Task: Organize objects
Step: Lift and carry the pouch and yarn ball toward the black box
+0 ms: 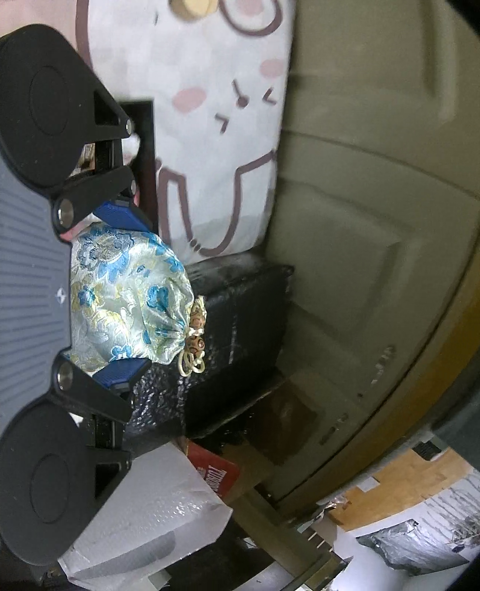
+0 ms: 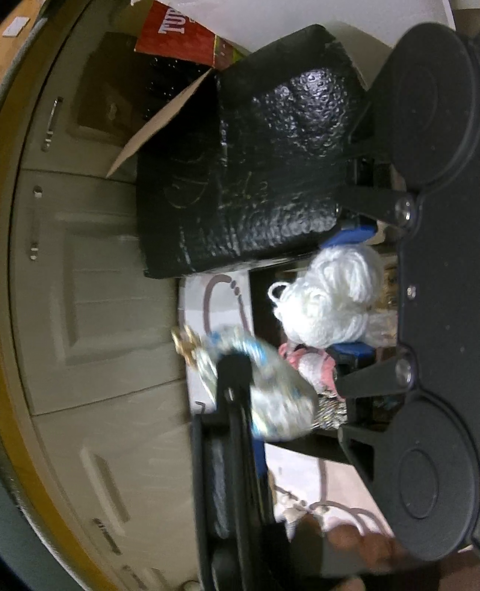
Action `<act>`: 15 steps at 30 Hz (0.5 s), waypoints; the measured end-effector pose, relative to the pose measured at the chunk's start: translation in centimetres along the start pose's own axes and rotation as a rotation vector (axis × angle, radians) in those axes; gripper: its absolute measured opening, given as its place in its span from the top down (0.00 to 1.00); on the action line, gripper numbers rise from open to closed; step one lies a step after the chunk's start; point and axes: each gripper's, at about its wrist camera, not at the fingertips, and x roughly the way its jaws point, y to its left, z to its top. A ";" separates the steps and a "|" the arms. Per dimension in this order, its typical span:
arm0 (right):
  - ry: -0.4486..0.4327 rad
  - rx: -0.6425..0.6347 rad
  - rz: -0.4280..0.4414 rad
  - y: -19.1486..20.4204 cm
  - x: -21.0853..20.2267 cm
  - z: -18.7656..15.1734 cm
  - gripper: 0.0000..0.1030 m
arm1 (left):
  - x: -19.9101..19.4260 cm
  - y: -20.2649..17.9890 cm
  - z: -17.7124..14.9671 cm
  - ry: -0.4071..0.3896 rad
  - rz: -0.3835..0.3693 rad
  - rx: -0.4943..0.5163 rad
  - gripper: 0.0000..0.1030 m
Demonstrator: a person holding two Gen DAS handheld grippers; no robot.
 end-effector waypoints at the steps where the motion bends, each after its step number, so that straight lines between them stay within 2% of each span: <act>1: 0.005 -0.001 0.001 -0.2 0.1 -0.1 0.50 | 0.7 0.0 -0.1 0.007 -0.003 -0.007 0.31; 7: 0.040 0.007 0.000 -1.4 0.4 -0.8 0.50 | 4.1 0.5 -1.1 0.044 -0.006 -0.060 0.31; 12: 0.051 0.013 0.003 -2.1 0.7 -0.9 0.50 | 5.7 1.0 -1.7 0.062 0.024 -0.072 0.30; 13: 0.055 0.014 0.003 -2.2 0.8 -1.0 0.50 | 5.8 1.1 -1.8 0.058 0.034 -0.080 0.27; 15: 0.063 0.014 0.000 -2.4 1.1 -1.0 0.50 | 5.9 1.4 -1.7 0.064 0.050 -0.098 0.15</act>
